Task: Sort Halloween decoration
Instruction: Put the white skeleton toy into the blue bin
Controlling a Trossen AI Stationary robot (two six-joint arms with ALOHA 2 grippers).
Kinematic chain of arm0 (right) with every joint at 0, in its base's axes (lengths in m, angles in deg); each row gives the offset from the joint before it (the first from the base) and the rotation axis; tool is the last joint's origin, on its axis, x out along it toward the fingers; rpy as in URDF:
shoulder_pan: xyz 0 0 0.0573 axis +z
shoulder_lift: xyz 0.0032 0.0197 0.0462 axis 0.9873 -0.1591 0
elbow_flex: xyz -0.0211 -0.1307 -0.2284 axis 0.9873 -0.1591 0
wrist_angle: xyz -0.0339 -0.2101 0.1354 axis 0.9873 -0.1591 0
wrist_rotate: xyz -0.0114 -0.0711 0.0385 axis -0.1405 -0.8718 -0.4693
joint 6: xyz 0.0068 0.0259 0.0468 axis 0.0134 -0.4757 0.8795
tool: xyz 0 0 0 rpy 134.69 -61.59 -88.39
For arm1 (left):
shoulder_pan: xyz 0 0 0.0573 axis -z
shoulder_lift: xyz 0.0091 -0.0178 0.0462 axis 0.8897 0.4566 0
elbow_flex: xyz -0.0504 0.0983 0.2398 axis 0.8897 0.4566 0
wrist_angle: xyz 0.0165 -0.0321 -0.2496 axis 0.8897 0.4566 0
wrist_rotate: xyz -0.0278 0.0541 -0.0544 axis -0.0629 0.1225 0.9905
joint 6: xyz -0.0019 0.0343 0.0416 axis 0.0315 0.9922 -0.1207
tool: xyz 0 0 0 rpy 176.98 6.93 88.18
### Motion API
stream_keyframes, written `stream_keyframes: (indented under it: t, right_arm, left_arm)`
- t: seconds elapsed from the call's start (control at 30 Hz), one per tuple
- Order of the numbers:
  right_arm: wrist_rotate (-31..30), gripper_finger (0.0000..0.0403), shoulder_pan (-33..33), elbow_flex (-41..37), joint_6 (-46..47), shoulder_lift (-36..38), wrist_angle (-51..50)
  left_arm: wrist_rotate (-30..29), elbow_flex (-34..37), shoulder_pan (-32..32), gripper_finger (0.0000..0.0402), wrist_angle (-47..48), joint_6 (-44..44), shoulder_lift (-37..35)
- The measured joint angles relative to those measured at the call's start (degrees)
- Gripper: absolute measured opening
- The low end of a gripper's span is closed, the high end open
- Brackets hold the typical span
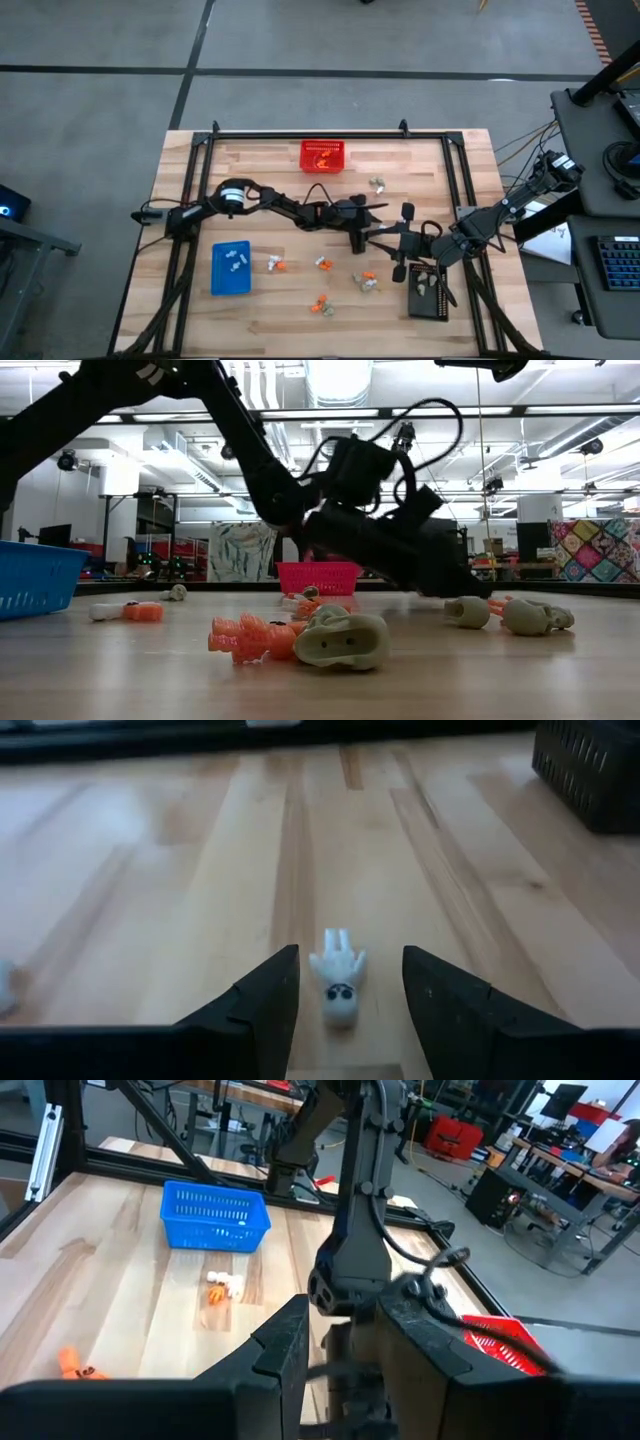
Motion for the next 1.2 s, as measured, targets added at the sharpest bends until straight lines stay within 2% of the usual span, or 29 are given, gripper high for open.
stream_keyframes:
  t: [0.23,0.37,0.77,0.97,1.2]
  right_arm:
    - [0.0,0.0107,0.0,0.0,0.5,0.0,0.0]
    - [0.0,0.0107,0.0,0.0,0.5,0.0,0.0]
    - [0.0,0.0107,0.0,0.0,0.6,0.0,0.0]
    - [0.0,0.0107,0.0,0.0,0.6,0.0,0.0]
    - [0.0,0.0107,0.0,0.0,0.6,0.0,0.5]
  left_arm:
    - [1.1,-8.4,0.1,0.0162,10.8,0.4,3.2]
    - [1.1,-9.2,0.1,0.015,12.4,0.7,3.2]
    - [1.3,-9.1,0.2,0.0044,13.3,0.9,2.7]
    - [0.9,-8.8,0.0,0.0027,18.4,2.3,-0.2]
    - [0.9,-8.8,0.0,0.0026,27.9,6.9,-7.8]
